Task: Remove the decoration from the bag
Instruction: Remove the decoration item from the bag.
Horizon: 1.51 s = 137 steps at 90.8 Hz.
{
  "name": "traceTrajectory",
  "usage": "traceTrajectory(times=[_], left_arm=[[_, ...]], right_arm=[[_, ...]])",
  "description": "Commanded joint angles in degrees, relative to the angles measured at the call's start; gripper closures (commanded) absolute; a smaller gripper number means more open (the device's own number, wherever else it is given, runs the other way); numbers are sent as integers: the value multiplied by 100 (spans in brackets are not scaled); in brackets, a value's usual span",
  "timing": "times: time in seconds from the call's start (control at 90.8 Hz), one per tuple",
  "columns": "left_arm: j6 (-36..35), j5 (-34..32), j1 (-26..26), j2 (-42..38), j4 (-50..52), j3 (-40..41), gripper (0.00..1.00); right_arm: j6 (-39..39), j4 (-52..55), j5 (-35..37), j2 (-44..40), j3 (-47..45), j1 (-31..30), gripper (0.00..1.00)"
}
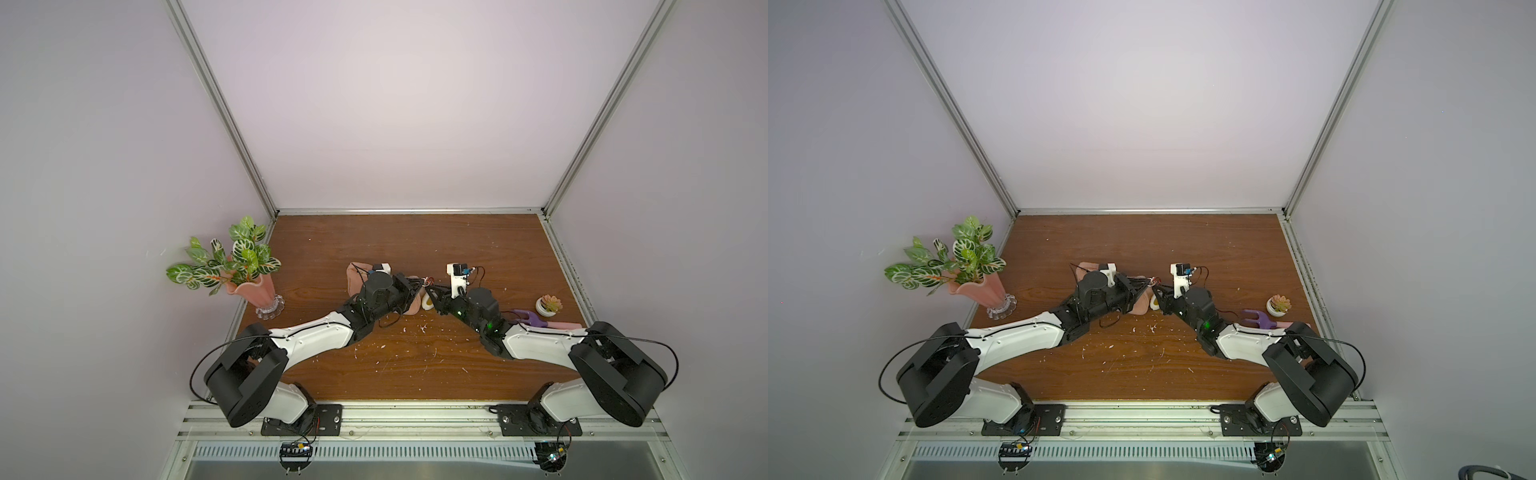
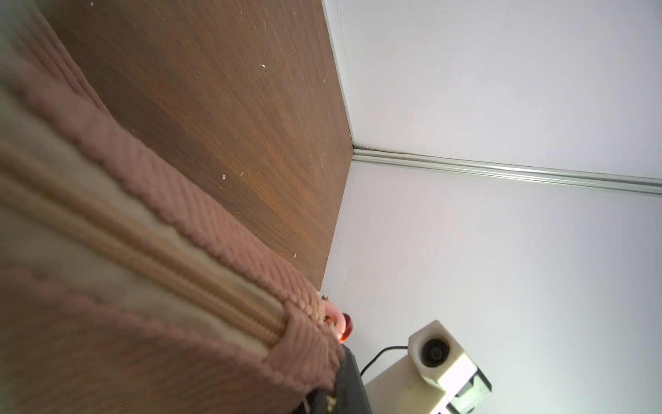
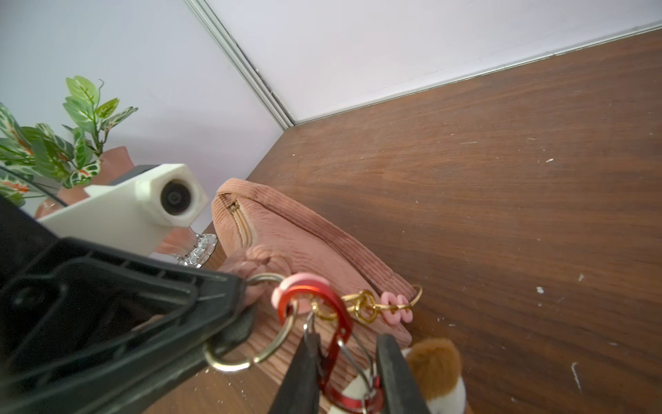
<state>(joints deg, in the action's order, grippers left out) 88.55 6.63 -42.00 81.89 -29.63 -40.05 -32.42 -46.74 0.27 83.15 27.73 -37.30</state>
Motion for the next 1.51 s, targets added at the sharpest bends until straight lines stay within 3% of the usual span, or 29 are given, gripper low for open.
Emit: traceTrajectory(times=[0.0, 0.583, 0.903, 1.167, 1.497], left_arm=[[-122, -369, 217, -441, -106, 84, 100], [-189, -230, 216, 165, -262, -146, 100], [-194, -180, 218, 610, -433, -250, 100], [-229, -227, 218, 699, -502, -243, 100], [-341, -253, 214, 684, -511, -244, 100]], right_arm=[[-414, 673, 1792, 37, -143, 726, 100], [-409, -413, -103, 192, 474, 516, 100], [-233, -409, -240, 82, 672, 378, 100], [-90, -227, 7, -249, 316, 382, 100], [89, 1184, 87, -1205, -79, 408, 100]])
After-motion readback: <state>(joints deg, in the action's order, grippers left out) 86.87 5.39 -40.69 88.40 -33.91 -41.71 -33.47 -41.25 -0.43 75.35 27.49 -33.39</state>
